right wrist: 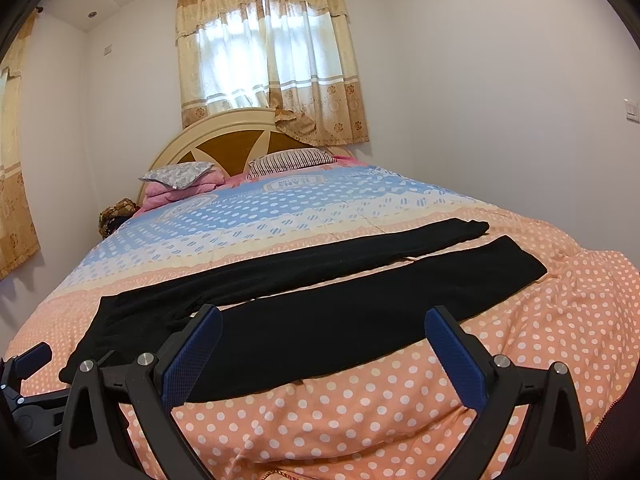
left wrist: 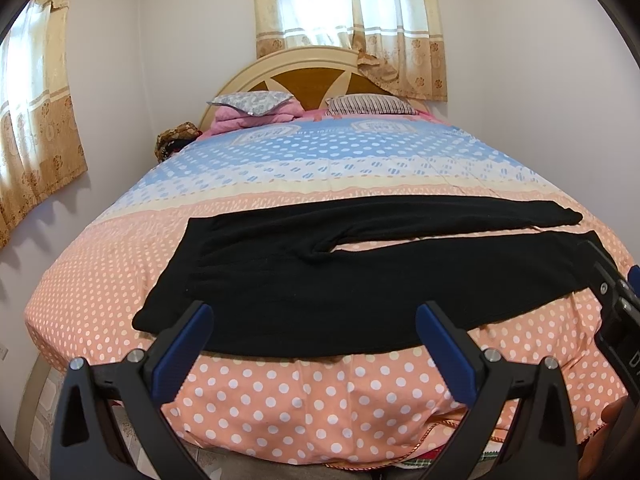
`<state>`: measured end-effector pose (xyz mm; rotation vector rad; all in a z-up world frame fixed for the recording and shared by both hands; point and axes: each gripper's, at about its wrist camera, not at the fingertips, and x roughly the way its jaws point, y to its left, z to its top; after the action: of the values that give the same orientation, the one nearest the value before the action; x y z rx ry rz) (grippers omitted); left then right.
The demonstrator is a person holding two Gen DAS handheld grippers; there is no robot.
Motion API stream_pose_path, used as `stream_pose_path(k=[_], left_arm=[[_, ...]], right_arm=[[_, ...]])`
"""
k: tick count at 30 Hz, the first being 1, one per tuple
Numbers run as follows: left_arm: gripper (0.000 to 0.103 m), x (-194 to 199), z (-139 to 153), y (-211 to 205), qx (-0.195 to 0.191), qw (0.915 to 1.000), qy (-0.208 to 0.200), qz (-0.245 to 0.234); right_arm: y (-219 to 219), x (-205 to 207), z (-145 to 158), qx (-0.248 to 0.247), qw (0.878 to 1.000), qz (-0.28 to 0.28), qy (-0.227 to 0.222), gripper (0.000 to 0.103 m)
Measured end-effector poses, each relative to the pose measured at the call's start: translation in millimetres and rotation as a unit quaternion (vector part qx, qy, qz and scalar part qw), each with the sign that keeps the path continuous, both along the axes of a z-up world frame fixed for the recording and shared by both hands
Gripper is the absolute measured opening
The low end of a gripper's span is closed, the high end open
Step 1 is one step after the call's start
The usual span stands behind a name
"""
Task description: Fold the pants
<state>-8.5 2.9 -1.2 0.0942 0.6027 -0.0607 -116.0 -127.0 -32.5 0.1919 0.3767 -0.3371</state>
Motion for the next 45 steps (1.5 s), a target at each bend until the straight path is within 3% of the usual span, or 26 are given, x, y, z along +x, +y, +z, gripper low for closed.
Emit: stream_pose_path(k=[45], left_arm=[[0.103,3.7,-7.9,14.4,-0.003,0.9999,0.011,0.007]], right_arm=[[5.4,0.9,-3.3,0.000,1.000,0.004,0.004,0.102]])
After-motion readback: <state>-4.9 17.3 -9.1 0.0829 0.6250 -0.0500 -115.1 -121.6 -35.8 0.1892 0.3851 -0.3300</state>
